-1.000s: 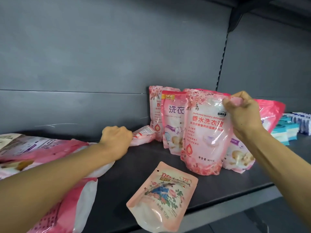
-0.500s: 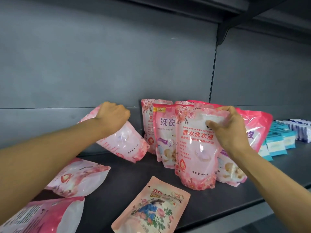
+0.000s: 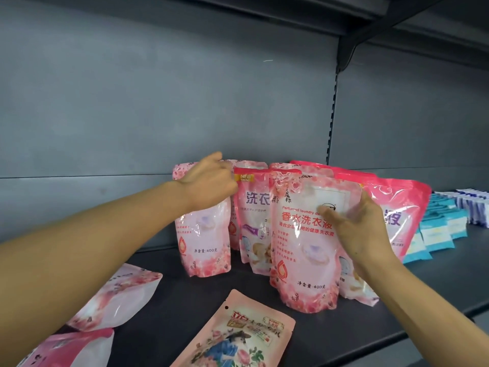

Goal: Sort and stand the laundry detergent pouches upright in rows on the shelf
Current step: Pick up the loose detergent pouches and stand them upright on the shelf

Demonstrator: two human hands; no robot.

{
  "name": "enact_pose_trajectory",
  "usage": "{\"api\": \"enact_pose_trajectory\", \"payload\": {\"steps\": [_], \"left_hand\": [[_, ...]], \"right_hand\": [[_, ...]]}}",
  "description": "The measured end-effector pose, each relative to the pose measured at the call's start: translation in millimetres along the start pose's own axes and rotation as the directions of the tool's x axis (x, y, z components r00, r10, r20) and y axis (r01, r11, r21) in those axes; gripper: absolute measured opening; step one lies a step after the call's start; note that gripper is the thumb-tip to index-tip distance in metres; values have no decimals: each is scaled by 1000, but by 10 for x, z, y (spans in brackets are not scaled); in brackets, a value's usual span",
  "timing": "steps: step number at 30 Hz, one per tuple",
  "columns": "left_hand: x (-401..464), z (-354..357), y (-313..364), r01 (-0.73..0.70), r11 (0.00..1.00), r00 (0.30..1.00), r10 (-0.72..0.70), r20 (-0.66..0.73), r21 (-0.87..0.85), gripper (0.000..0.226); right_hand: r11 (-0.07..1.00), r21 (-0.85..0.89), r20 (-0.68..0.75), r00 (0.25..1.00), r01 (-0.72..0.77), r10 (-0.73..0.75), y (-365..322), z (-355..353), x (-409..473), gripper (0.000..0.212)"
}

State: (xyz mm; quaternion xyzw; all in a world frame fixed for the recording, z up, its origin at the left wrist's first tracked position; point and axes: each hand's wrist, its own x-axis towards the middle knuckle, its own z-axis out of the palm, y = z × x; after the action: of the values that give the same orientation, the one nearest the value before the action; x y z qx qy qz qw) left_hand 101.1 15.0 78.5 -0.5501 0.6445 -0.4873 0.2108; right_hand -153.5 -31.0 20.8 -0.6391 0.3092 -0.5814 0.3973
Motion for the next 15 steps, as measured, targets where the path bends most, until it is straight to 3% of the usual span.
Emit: {"api": "enact_pose_trajectory", "payload": {"steps": [6,10,15], "left_hand": [[45,-43,-130,150,955,986,-164,-33,-256,12],[-5,-73,-178,223,821,962,-272,-17,-526,17],[-116,-66,-232,391,651,858,-513,2,-650,30]], "right_hand": [[1000,-13,5,1000,15,-15,-36,10,-1,32],[997,-75,-23,999,29,-30,-60,22,-10,38],[990,-134,-44,998,42,-49,-86,31,-43,42]]}}
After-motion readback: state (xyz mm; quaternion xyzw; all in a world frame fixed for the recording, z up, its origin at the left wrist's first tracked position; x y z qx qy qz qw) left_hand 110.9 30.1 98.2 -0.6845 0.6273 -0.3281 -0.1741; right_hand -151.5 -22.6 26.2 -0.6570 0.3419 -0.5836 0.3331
